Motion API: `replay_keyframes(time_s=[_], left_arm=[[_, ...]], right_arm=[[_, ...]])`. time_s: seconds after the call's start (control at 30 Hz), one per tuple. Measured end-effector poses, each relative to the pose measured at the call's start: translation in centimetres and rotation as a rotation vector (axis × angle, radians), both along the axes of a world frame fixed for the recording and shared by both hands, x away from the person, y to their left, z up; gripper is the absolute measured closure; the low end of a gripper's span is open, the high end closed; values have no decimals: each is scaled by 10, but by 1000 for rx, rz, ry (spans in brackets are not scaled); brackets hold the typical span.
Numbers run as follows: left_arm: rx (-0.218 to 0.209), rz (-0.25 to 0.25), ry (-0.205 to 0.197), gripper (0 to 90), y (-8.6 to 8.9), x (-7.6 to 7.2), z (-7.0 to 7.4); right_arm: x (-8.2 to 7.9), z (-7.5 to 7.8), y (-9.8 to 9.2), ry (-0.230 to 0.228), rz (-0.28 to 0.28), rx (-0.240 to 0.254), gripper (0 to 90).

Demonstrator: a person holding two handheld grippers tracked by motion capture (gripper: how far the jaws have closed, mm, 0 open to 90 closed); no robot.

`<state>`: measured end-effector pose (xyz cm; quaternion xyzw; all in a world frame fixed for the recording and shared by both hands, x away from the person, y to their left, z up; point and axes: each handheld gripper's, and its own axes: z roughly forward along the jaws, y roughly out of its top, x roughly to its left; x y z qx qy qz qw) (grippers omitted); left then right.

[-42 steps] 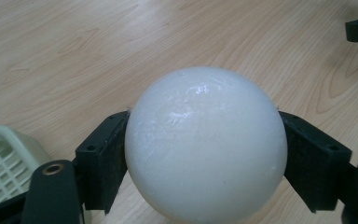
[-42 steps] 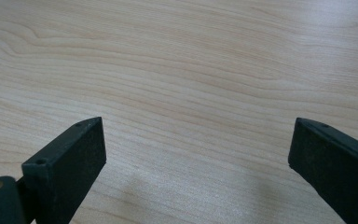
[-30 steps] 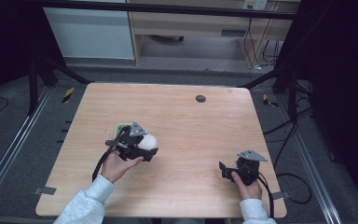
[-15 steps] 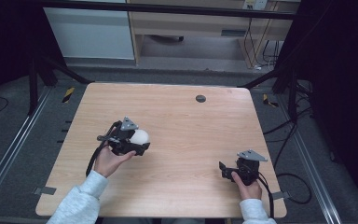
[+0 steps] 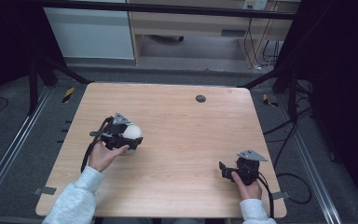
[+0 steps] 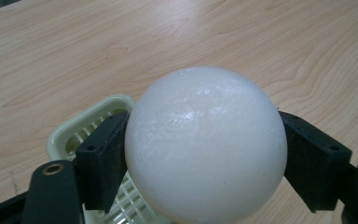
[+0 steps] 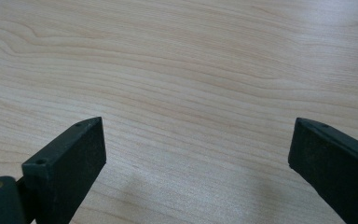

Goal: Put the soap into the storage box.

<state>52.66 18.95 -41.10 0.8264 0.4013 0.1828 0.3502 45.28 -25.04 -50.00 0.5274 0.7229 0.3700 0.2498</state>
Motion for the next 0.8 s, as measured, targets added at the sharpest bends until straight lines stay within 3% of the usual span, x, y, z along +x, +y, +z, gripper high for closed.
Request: replay_keyframes(time_s=[0.8], left_arm=[[20, 72, 27, 225, 21, 23, -11]], right_arm=[[0, 0, 1, 4, 0, 4, 44]])
